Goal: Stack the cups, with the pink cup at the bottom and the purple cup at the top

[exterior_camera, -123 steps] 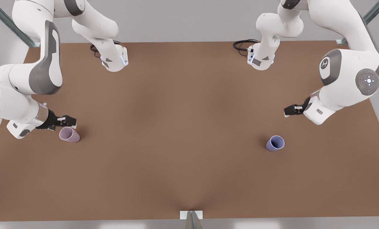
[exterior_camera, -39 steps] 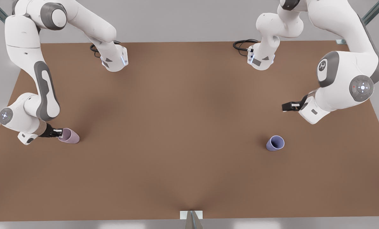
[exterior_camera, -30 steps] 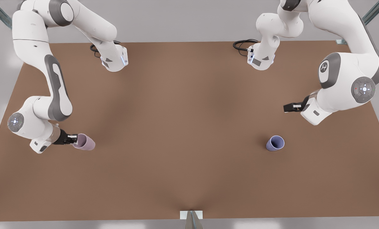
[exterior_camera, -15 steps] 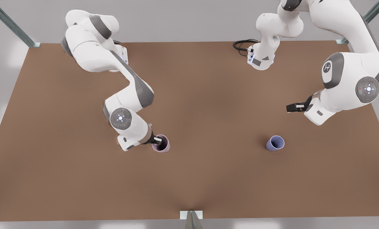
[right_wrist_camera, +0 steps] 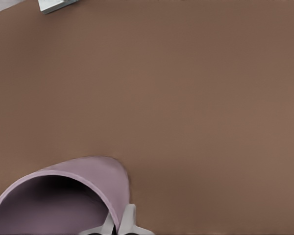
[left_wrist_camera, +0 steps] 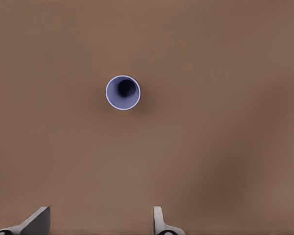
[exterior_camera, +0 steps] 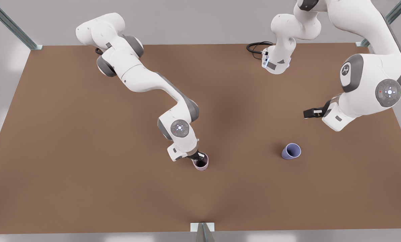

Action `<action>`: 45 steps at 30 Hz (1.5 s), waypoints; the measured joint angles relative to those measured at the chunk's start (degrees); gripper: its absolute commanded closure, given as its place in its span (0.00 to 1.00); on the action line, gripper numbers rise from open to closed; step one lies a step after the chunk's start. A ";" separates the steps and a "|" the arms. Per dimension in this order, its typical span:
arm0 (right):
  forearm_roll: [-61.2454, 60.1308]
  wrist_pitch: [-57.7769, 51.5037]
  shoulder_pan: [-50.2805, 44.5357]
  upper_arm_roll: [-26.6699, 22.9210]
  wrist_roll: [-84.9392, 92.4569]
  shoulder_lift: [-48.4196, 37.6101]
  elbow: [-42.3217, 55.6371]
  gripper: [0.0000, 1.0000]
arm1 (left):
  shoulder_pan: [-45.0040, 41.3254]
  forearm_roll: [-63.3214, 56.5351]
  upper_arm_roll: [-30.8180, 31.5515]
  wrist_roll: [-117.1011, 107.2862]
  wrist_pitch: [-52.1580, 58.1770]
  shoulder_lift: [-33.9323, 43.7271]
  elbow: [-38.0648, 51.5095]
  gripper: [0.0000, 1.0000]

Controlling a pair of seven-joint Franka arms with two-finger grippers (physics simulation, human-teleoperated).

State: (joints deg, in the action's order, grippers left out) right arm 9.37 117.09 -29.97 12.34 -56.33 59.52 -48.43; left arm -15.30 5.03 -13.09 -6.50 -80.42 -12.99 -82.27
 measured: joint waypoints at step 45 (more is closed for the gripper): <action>2.05 -20.76 29.65 11.80 25.05 -31.96 -24.40 0.00 | 6.60 1.07 1.49 18.28 -37.35 -17.25 -15.47 0.00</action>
State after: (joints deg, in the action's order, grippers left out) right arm 11.43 96.33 -0.32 24.15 -31.28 27.55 -72.84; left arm -8.70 6.10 -11.60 11.77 -117.77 -30.25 -97.74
